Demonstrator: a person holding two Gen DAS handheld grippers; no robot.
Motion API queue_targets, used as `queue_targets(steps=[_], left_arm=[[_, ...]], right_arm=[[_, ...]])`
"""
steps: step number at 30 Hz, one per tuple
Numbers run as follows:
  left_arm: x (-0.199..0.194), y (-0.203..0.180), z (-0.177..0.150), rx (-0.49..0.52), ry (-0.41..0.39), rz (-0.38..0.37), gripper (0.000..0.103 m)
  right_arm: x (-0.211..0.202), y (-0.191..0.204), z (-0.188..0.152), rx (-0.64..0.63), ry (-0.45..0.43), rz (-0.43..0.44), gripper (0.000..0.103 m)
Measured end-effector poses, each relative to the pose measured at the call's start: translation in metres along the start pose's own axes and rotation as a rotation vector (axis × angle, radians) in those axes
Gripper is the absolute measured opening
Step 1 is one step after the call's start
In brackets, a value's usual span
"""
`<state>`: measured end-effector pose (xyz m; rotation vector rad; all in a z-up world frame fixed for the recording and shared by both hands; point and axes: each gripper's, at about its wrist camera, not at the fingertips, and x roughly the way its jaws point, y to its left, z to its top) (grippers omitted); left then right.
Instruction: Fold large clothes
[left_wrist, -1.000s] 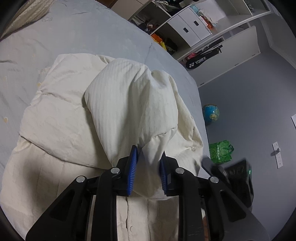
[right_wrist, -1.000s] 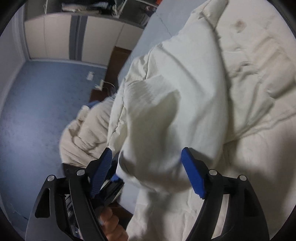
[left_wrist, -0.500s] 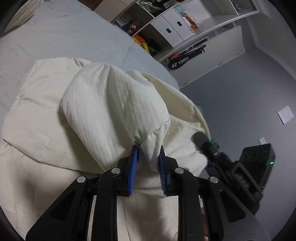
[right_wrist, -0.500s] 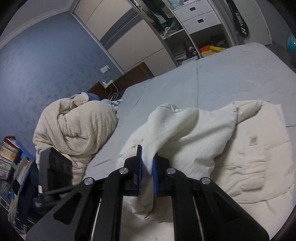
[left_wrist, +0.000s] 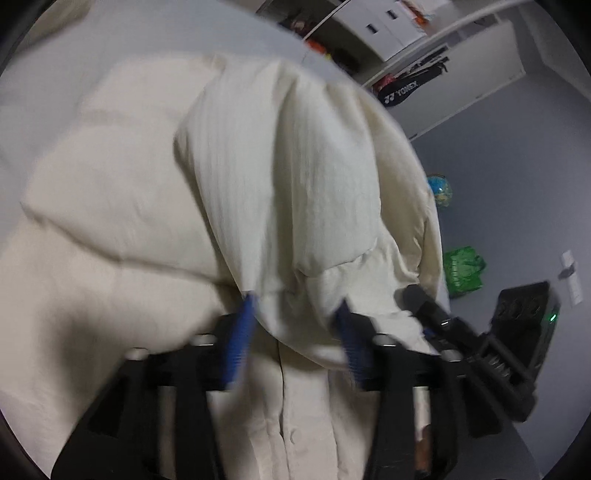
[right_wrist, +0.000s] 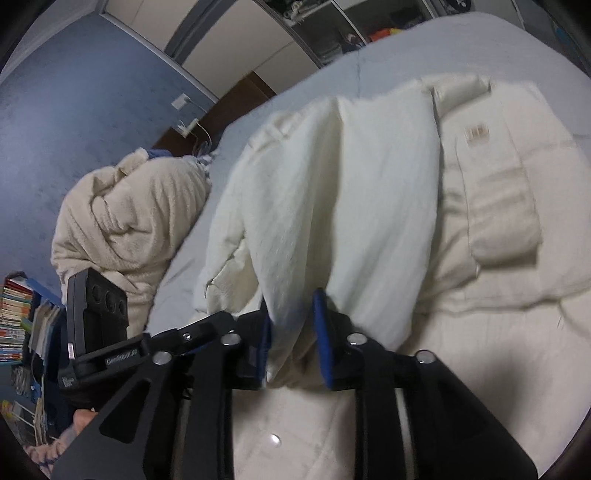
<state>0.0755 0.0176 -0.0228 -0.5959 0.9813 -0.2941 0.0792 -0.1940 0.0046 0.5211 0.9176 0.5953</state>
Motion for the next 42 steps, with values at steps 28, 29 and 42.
queue_targets(steps=[28, 29, 42], left_arm=[[0.022, 0.024, 0.031, -0.006, 0.018, 0.152, 0.014], [0.021, 0.024, 0.031, -0.009, 0.018, 0.15, 0.015], [0.034, 0.028, 0.022, 0.026, 0.048, 0.198, 0.029]], right_arm=[[0.028, -0.058, 0.021, 0.239, 0.012, -0.025, 0.007], [0.028, -0.056, 0.023, 0.228, 0.018, -0.029, 0.007], [0.044, -0.035, 0.015, 0.022, 0.075, -0.198, 0.008]])
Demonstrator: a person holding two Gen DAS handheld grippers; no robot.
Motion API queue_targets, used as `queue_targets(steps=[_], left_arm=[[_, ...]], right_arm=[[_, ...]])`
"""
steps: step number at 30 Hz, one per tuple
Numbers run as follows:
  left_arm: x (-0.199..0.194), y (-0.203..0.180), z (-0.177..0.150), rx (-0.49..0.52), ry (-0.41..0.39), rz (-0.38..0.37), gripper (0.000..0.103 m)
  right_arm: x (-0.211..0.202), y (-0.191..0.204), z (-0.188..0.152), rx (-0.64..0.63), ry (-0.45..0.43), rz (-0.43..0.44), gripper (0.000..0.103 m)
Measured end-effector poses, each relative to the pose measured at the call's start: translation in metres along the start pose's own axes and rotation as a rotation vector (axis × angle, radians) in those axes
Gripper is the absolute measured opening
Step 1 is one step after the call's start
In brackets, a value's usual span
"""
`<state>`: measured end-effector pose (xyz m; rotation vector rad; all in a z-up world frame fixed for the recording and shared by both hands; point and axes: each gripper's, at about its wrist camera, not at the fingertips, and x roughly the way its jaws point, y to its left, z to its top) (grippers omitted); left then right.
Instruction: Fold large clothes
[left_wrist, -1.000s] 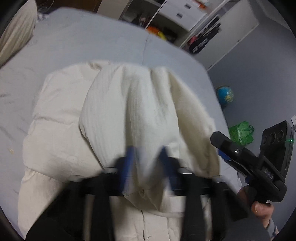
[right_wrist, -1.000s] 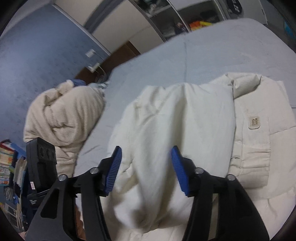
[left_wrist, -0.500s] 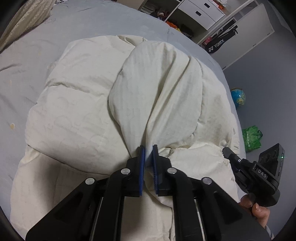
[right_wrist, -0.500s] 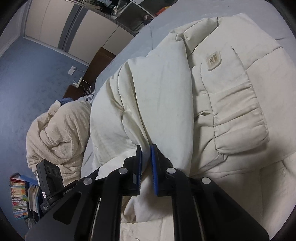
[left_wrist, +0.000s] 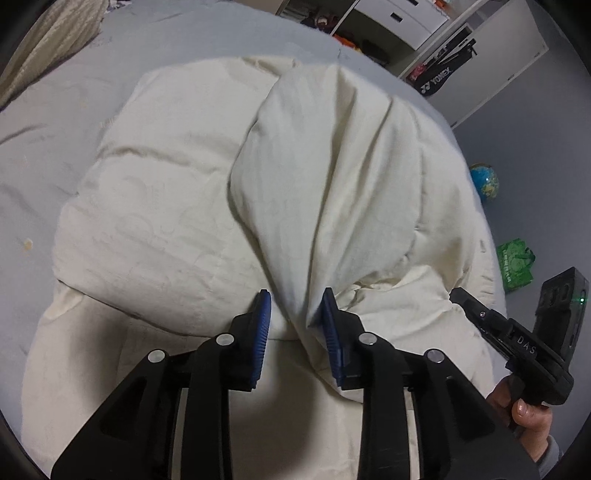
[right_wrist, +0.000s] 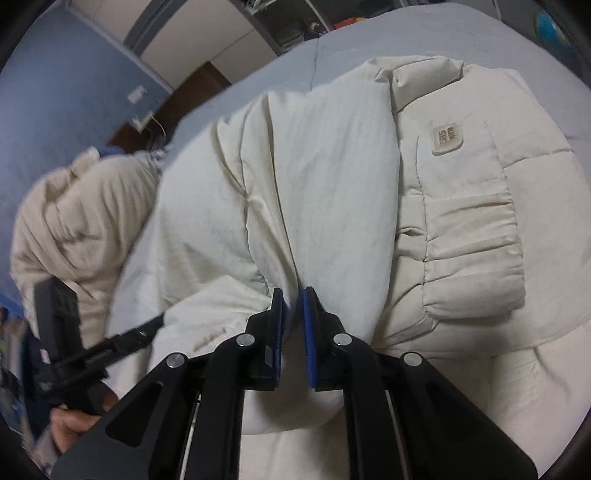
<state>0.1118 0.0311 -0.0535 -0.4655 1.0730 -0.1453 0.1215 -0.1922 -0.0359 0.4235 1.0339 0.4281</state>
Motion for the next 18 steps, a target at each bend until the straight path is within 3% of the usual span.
queue_targets(steps=[11, 16, 18], left_arm=[[0.024, -0.012, 0.008, 0.073, 0.027, 0.094, 0.03], [0.024, -0.015, 0.012, 0.056, 0.047, 0.073, 0.031], [0.014, -0.01, 0.014, 0.035, 0.04, 0.033, 0.035]], right_arm=[[0.028, -0.001, 0.004, -0.019, 0.066, -0.098, 0.005], [0.03, 0.004, 0.01, -0.017, 0.103, -0.125, 0.007], [0.02, 0.009, 0.009, -0.034, 0.094, -0.119, 0.008]])
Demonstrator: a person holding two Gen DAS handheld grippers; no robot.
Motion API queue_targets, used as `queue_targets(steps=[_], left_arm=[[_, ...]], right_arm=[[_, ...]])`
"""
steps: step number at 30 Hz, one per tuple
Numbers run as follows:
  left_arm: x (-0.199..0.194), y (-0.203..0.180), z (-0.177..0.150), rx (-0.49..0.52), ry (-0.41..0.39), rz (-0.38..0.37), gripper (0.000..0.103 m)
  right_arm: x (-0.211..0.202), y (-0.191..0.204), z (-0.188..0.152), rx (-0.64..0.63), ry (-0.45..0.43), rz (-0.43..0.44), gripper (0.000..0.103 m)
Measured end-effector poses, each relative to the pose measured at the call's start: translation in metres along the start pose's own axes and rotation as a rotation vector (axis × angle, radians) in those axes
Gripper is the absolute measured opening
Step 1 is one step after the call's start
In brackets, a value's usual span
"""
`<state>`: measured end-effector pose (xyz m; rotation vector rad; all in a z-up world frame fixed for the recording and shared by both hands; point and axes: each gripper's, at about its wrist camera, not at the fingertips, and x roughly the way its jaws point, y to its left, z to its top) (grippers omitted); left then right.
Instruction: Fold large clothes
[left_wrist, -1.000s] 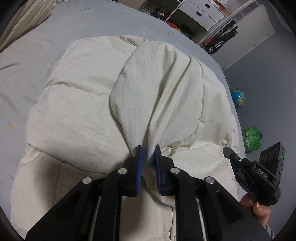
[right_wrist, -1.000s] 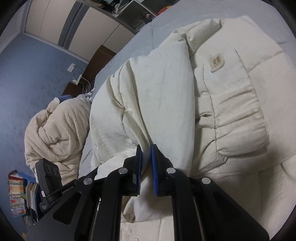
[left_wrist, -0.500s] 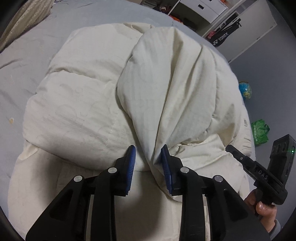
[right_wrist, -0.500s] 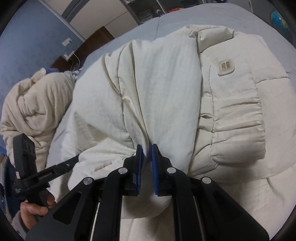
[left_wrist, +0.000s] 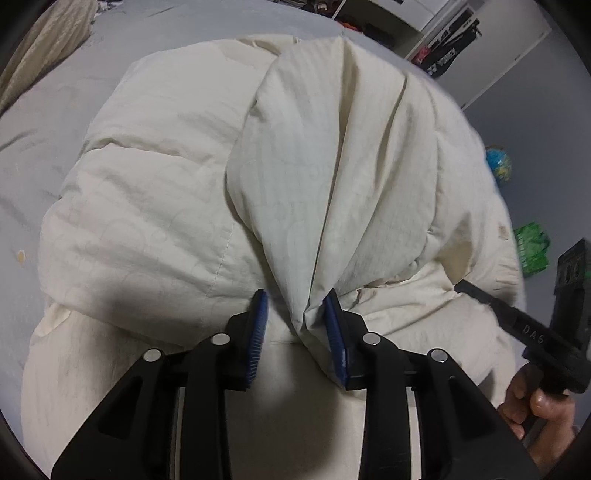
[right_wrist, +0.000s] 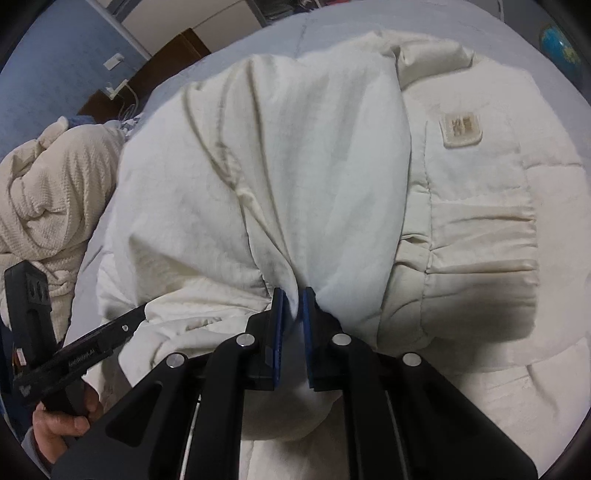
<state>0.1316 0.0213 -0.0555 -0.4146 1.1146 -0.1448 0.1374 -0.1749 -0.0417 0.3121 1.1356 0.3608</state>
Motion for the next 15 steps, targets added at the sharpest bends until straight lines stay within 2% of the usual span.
queue_targets(steps=[3, 5, 6, 8, 11, 15], left_arm=[[-0.017, 0.016, -0.002, -0.021, -0.012, -0.05, 0.051], [-0.032, 0.025, -0.005, -0.031, -0.02, -0.087, 0.057], [-0.038, 0.03, -0.006, -0.032, -0.019, -0.087, 0.063], [-0.05, 0.04, -0.011, -0.03, -0.008, -0.063, 0.066], [-0.072, 0.062, -0.022, -0.047, 0.004, -0.077, 0.068], [-0.097, 0.089, -0.043, -0.073, 0.014, -0.052, 0.072]], right_arm=[[-0.02, -0.004, -0.007, -0.012, -0.025, 0.044, 0.016], [-0.038, -0.013, -0.015, -0.008, -0.044, 0.078, 0.031], [-0.046, -0.017, -0.018, -0.006, -0.052, 0.089, 0.036], [-0.066, -0.028, -0.027, -0.001, -0.076, 0.099, 0.054], [-0.097, -0.052, -0.041, 0.021, -0.099, 0.1, 0.056], [-0.129, -0.082, -0.053, 0.054, -0.108, 0.089, 0.059]])
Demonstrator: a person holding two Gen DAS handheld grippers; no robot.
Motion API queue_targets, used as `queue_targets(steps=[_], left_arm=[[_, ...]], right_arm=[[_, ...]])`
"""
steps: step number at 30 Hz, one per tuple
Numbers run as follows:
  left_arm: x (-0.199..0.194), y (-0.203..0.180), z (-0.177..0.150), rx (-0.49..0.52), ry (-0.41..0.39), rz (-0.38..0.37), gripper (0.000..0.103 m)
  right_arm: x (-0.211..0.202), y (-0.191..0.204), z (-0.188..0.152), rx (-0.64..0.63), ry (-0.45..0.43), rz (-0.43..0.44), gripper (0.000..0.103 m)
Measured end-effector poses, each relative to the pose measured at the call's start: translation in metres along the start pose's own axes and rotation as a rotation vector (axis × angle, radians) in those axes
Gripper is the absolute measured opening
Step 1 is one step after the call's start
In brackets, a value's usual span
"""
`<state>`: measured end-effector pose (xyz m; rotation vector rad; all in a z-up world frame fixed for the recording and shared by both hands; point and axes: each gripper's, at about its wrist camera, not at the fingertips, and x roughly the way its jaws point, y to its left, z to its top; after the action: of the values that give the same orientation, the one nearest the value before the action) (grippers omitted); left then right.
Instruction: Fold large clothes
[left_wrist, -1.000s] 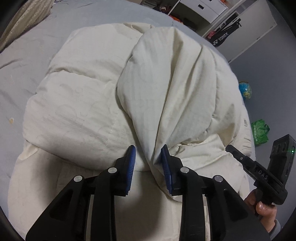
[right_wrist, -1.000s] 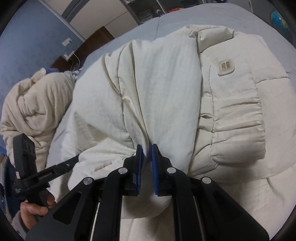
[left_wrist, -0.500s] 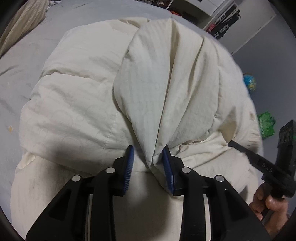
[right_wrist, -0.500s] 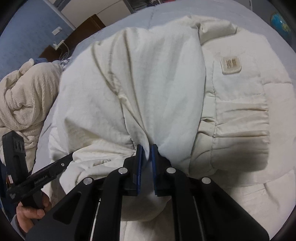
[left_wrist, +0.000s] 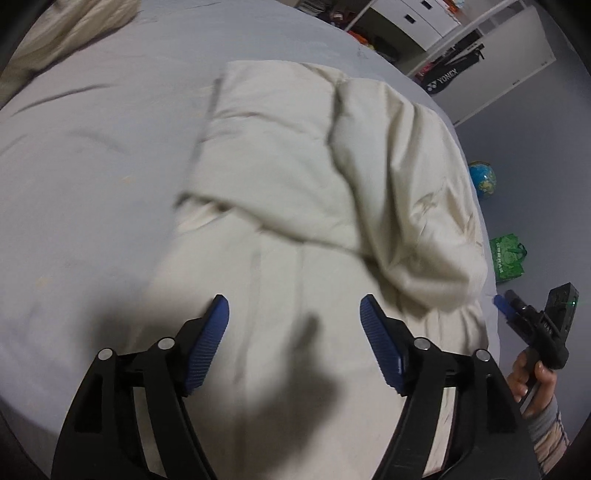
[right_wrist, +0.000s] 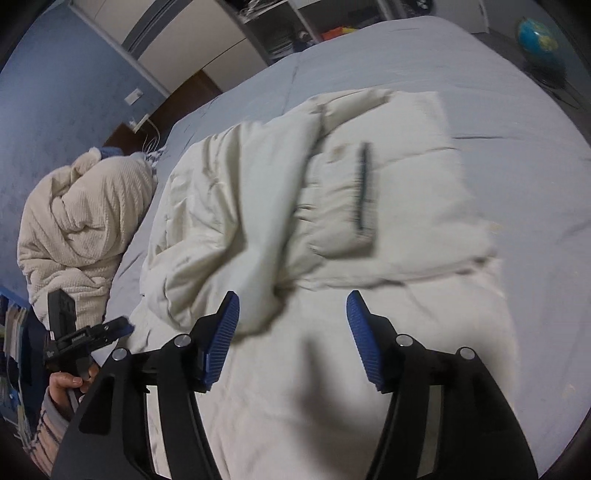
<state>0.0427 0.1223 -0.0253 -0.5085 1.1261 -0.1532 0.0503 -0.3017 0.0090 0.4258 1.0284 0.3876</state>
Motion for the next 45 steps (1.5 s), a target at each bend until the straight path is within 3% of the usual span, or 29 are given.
queue_targets(steps=[11, 20, 22, 27, 31, 35, 41, 45], left_arm=[[-0.045, 0.03, -0.043, -0.02, -0.024, 0.061, 0.073], [-0.045, 0.063, -0.051, -0.123, 0.013, 0.096, 0.082], [-0.04, 0.063, -0.052, -0.121, 0.047, 0.077, 0.082], [-0.032, 0.057, -0.055, -0.106, 0.118, 0.001, 0.08], [-0.04, 0.042, -0.055, -0.071, 0.119, -0.083, 0.068], [-0.05, 0.031, -0.055, -0.045, 0.119, -0.107, 0.056], [-0.066, 0.022, -0.067, 0.012, 0.145, -0.099, 0.044], [-0.078, 0.018, -0.084, 0.036, 0.156, -0.102, 0.03]], right_arm=[[-0.055, -0.081, -0.036, 0.117, 0.022, -0.085, 0.061], [-0.072, -0.134, -0.069, 0.225, 0.035, -0.113, 0.061], [-0.07, -0.141, -0.076, 0.247, 0.056, -0.088, 0.061], [-0.059, -0.147, -0.091, 0.315, 0.144, 0.102, 0.061], [-0.06, -0.136, -0.097, 0.315, 0.16, 0.264, 0.062], [-0.066, -0.123, -0.099, 0.299, 0.159, 0.385, 0.062], [-0.083, -0.107, -0.104, 0.214, 0.183, 0.413, 0.06], [-0.095, -0.094, -0.113, 0.143, 0.22, 0.415, 0.055]])
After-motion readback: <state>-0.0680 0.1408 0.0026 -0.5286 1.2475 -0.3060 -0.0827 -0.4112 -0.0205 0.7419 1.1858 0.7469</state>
